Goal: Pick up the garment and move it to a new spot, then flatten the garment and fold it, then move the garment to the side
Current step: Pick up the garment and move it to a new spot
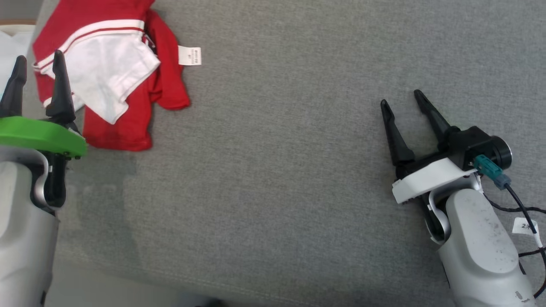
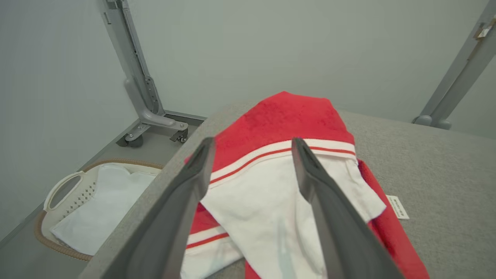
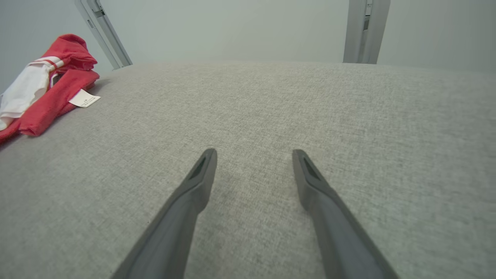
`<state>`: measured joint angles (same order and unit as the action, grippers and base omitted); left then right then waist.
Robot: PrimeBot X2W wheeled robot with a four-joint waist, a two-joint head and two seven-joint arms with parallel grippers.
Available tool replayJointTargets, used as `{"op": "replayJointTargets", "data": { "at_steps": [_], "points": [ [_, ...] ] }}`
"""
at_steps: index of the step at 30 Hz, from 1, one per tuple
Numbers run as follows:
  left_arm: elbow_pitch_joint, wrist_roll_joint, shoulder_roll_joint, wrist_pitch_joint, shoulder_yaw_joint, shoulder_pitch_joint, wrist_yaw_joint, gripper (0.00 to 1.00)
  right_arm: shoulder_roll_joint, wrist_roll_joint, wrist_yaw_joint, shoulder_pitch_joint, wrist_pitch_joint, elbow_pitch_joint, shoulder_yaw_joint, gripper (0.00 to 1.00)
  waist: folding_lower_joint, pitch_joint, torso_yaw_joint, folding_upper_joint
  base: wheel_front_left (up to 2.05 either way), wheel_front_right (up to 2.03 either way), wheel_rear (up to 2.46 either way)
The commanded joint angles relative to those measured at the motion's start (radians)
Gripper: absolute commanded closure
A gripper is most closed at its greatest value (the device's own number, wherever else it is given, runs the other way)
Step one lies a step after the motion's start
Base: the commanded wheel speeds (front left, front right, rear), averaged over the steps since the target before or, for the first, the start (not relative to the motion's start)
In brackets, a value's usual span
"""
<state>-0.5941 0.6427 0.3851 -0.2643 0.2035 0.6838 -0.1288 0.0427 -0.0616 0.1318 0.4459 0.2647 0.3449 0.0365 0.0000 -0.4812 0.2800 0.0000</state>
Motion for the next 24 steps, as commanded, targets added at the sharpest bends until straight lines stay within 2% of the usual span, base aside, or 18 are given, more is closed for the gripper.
{"op": "replayJointTargets", "data": {
  "at_steps": [1, 7, 12, 13, 14, 15, 20, 24],
  "points": [
    [-0.028, 0.036, 0.032, 0.0, 0.024, 0.042, -0.003, 0.0, 0.017, -0.006, -0.002, -0.002, -0.001, 0.02, -0.013, 0.0, 0.0, -0.068, -0.074, 0.0, 0.0, 0.0, 0.0],
    [-0.152, 0.219, 0.071, 0.051, 0.163, 0.108, -0.003, 0.0, 0.02, -0.014, -0.003, -0.005, -0.005, 0.007, -0.02, 0.0, 0.0, -0.105, -0.129, 0.0, 0.0, 0.0, 0.0],
    [-0.229, 0.336, 0.082, 0.095, 0.232, 0.117, -0.003, 0.0, 0.024, -0.014, -0.003, -0.015, -0.008, 0.007, -0.036, 0.0, 0.0, -0.114, -0.15, 0.0, 0.0, 0.0, 0.0],
    [-0.245, 0.341, 0.082, 0.092, 0.247, 0.12, -0.003, 0.05, 0.024, -0.016, -0.004, -0.016, -0.008, 0.006, -0.039, 0.0, 0.0, -0.113, -0.152, 0.0, 0.0, 0.0, 0.0],
    [-0.251, 0.343, 0.083, 0.086, 0.264, 0.12, -0.003, 0.57, 0.024, -0.017, -0.004, -0.017, -0.008, 0.007, -0.04, 0.0, 0.0, -0.11, -0.153, 0.0, 0.0, 0.0, 0.0],
    [-0.26, 0.35, 0.082, 0.071, 0.278, 0.118, -0.003, 1.0, 0.024, -0.018, -0.004, -0.02, -0.008, 0.009, -0.042, 0.0, 0.0, -0.104, -0.153, 0.0, 0.0, 0.0, 0.0],
    [-0.252, 0.34, 0.108, 0.007, 0.304, 0.147, -0.003, 1.0, 0.02, -0.03, -0.005, -0.034, -0.008, 0.014, -0.046, 0.0, 0.0, -0.055, -0.149, 0.0, 0.0, 0.0, 0.0],
    [-0.162, 0.265, 0.14, -0.003, 0.226, 0.176, -0.003, 1.0, 0.013, -0.05, -0.003, -0.04, -0.006, 0.013, -0.04, 0.0, 0.0, -0.002, -0.152, 0.0, 0.0, 0.0, 0.0]
  ]
}}
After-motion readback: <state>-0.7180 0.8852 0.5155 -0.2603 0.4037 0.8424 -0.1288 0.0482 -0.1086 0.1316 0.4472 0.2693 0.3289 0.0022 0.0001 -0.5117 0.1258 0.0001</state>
